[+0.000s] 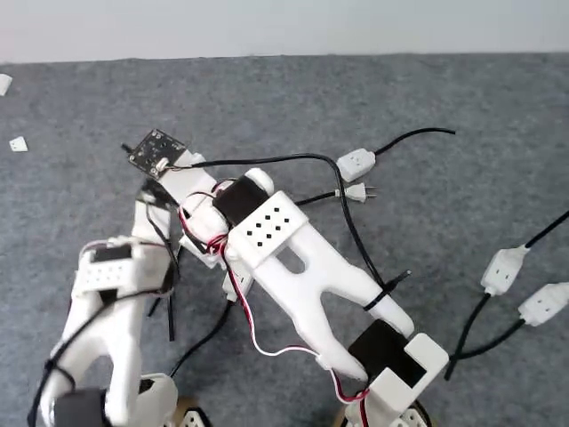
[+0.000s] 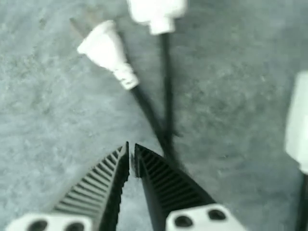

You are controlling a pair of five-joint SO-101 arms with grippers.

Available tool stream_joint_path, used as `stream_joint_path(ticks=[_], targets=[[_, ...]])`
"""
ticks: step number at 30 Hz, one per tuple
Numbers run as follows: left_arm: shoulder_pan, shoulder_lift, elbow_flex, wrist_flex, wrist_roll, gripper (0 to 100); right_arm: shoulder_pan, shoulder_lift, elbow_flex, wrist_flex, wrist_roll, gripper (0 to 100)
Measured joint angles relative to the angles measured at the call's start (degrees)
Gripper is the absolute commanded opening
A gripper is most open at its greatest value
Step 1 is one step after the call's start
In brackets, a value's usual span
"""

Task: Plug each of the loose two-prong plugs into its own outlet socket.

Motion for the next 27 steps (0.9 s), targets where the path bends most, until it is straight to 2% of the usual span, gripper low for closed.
stream_joint_path(ticks=[4, 10, 13, 18, 21, 27], targets=[[2.37, -10.29, 8.00, -1.41, -4.57, 1, -0.18, 0.00, 0.00, 0.00, 0.18, 0.8], [2.90, -22.42, 16.09, -4.48, -5.01, 1, 0.53, 0.00, 0.00, 0.00, 0.00, 0.8], [2.99, -24.88, 18.20, -7.74, -4.13, 1, 1.76, -0.18, 1.05, -0.09, -4.84, 0.8], [2.37, -25.32, 20.31, -13.89, 5.80, 1, 4.92, -1.76, 6.68, -5.54, -20.57, 0.8], [1.49, -26.46, 20.48, -16.62, 10.90, 1, 12.04, -1.76, 12.84, -11.69, -29.01, 0.8], [1.23, -26.55, 20.48, -16.97, 12.31, 1, 13.89, -4.04, 21.98, -20.31, -31.56, 0.8]])
